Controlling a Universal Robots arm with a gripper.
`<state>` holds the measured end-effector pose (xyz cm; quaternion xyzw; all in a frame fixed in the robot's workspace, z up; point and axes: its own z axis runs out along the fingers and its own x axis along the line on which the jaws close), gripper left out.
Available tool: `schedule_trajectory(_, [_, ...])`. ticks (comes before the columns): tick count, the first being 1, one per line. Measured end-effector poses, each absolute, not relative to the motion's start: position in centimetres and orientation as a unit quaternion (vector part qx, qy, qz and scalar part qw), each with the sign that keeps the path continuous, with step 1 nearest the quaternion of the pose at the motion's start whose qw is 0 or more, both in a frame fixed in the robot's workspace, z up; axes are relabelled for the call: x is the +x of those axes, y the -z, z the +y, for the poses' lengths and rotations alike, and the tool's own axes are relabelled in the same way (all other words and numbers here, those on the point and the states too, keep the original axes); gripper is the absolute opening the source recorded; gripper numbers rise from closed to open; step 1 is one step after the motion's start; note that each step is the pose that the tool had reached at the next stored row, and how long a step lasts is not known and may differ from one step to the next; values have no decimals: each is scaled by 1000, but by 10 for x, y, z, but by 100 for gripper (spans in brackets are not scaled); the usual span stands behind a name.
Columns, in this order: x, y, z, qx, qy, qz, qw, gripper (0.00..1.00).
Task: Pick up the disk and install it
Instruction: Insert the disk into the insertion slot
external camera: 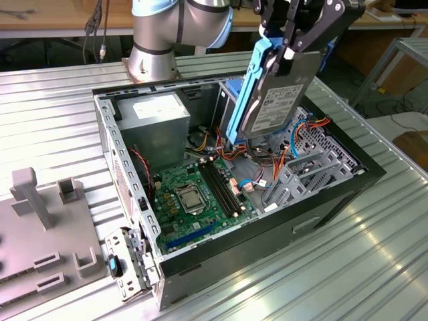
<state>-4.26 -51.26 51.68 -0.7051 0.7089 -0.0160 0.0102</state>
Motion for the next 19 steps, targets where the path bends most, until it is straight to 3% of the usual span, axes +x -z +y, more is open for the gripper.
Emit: schedule_trajectory(19, [11, -514, -529, -705, 16, 709, 10, 37])
